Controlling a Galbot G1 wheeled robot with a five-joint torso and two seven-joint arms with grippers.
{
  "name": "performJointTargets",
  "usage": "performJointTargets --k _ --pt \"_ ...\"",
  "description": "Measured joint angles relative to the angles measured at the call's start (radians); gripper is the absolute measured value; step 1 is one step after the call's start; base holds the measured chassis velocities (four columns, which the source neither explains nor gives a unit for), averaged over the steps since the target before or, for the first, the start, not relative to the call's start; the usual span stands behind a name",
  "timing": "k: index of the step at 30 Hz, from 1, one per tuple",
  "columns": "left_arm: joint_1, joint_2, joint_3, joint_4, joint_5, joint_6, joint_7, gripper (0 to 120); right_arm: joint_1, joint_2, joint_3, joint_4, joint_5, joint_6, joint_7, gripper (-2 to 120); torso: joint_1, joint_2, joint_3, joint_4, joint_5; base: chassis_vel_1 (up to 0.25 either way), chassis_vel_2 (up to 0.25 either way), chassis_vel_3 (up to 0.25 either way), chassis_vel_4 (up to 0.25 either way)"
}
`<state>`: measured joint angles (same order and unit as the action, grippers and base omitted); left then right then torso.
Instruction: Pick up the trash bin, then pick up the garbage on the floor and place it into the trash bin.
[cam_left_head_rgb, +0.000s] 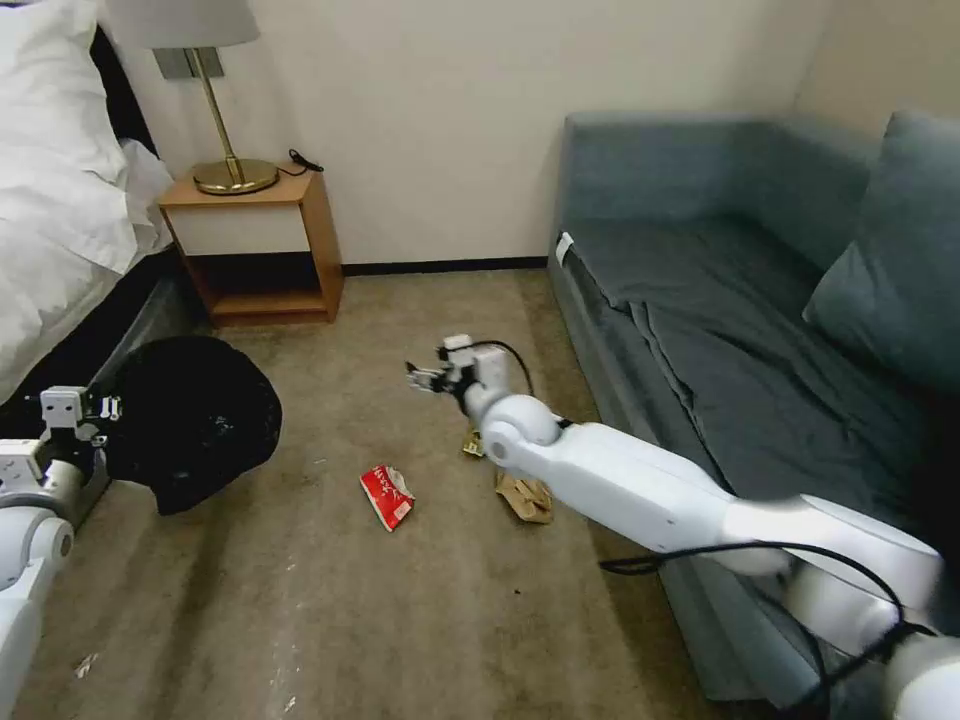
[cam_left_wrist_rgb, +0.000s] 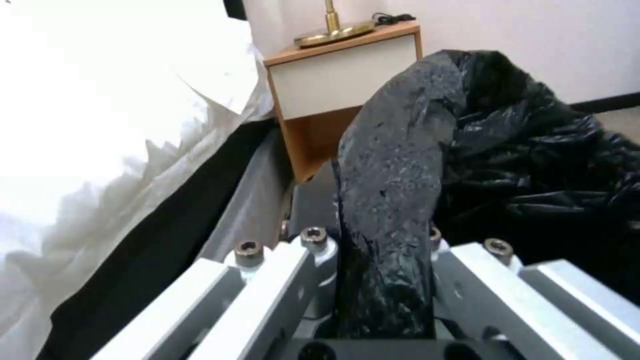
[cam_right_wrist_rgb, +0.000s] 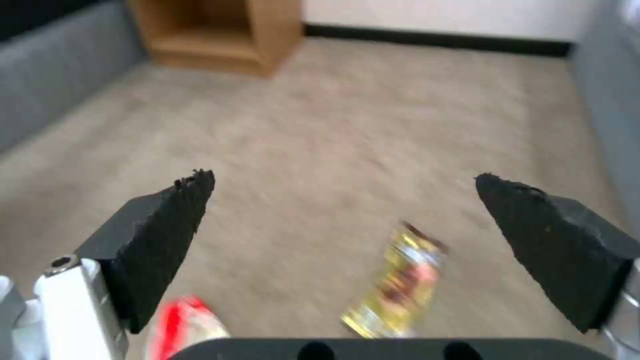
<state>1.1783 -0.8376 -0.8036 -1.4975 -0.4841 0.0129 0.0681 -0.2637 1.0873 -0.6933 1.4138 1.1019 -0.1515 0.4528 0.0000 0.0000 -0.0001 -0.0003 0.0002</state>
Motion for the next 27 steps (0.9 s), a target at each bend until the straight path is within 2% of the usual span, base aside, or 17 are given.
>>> performJointTargets --k 1,4,10,19,27 --pt "0.000 0.000 0.000 0.000 0.000 0.000 0.000 6 0.000 0.000 0.000 0.000 0.000 0.000 0.000 100 0.000 0.000 0.000 0.0000 0.0000 0.000 0.000 0.000 0.000" --pt "0.013 0.000 -0.013 -0.020 0.002 0.011 0.000 6 -0.086 -0.074 0.022 0.027 -0.030 0.004 -0.034 100 0.000 0.000 0.000 -0.0001 0.0004 0.000 0.000 0.000 0.000" --pt "0.034 0.006 -0.031 -0.034 0.003 0.015 0.001 6 -0.173 -0.135 0.031 0.046 -0.064 0.025 -0.105 100 0.000 0.000 0.000 0.0002 0.0000 0.000 0.000 0.000 0.000" --pt "0.069 0.010 -0.053 -0.045 0.003 0.011 0.006 6 -0.233 -0.153 0.044 0.054 -0.083 0.026 -0.141 100 0.000 0.000 0.000 0.0004 -0.0001 0.000 0.000 0.000 0.000" --pt "0.077 0.004 -0.056 -0.045 0.002 0.003 0.009 6 -0.260 -0.145 0.049 0.051 -0.105 0.031 -0.158 100 0.000 0.000 0.000 0.0005 -0.0002 0.000 0.000 0.000 0.000"
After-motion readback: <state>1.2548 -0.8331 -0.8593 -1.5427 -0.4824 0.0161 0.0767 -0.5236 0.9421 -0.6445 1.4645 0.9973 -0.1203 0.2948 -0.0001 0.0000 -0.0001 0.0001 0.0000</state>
